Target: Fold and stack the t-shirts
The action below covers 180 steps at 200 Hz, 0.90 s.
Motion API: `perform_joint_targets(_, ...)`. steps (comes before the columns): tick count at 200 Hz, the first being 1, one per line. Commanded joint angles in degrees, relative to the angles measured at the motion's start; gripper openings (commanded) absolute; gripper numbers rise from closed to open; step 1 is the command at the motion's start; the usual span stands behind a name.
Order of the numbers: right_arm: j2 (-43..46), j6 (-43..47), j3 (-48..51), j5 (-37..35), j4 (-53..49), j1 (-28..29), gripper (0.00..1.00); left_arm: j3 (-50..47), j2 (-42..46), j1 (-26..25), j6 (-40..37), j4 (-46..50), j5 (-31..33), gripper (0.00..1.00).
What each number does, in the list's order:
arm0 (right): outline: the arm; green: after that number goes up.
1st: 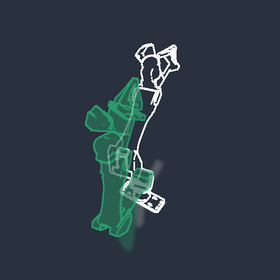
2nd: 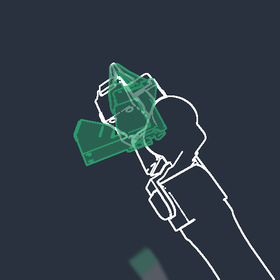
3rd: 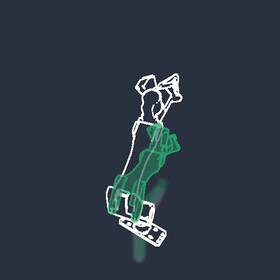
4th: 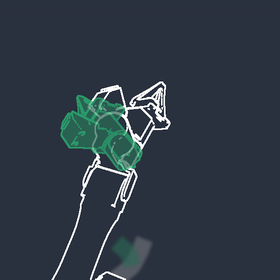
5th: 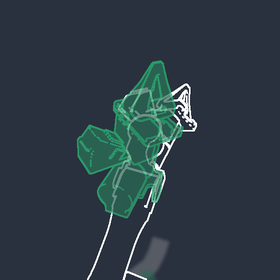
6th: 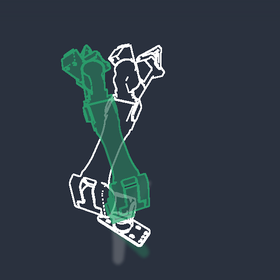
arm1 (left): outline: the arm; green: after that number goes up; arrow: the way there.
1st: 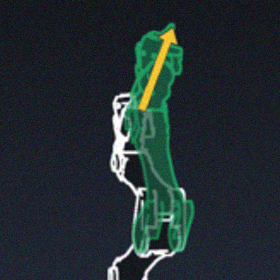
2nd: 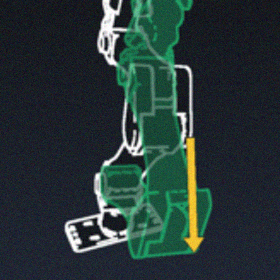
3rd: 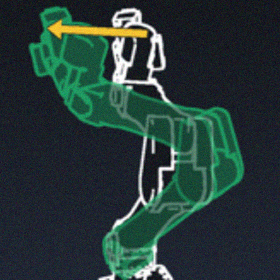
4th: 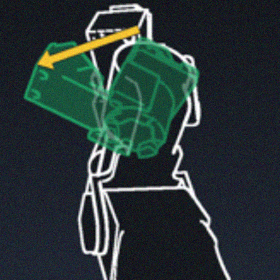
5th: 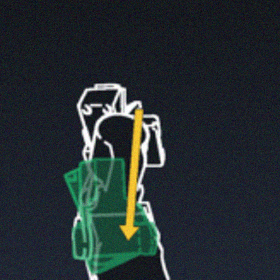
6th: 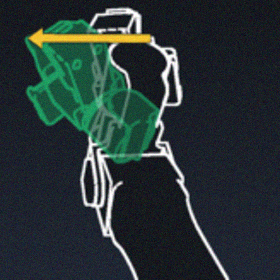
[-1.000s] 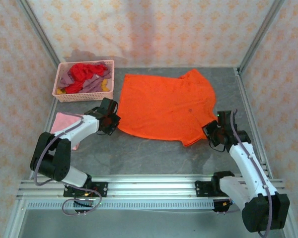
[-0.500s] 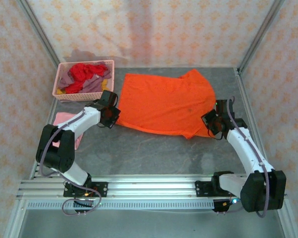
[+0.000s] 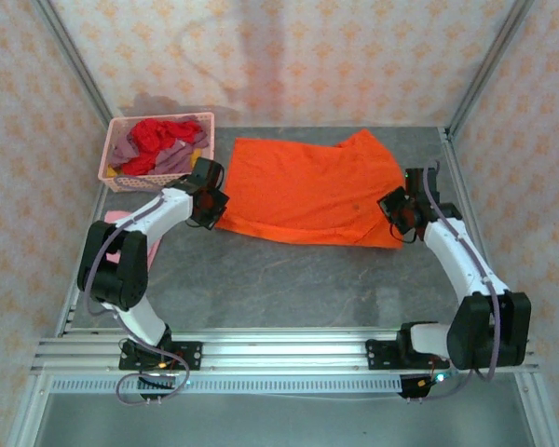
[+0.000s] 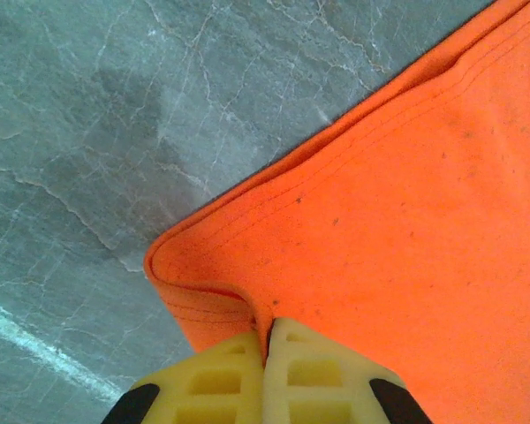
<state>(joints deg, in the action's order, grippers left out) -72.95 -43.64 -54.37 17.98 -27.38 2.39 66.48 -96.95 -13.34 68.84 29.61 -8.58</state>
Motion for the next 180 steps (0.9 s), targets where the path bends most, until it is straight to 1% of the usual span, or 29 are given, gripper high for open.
perform_joint_targets(1, -1.57, 1.91, -3.49, -1.07, 2.02, -1.28, 0.00, 3.02, -1.10, 0.90, -1.49, 2.90, 1.62, 0.00)
perform_joint_targets(57, -7.80, 6.16, -8.64, 1.47, 1.18, -3.48, 0.00, 7.27, -3.89, 1.79, -2.56, 4.53, 2.50, 0.00)
perform_joint_targets(104, -14.45, 9.23, -13.82, 3.79, 0.09, -3.98, 0.00, 10.38, -5.50, 2.05, -3.36, 6.08, 3.13, 0.00)
perform_joint_targets(180, -22.13, 11.38, -19.61, 3.90, -0.21, -4.24, 0.00, 12.89, -7.84, 2.31, -3.83, 6.78, 3.35, 0.00)
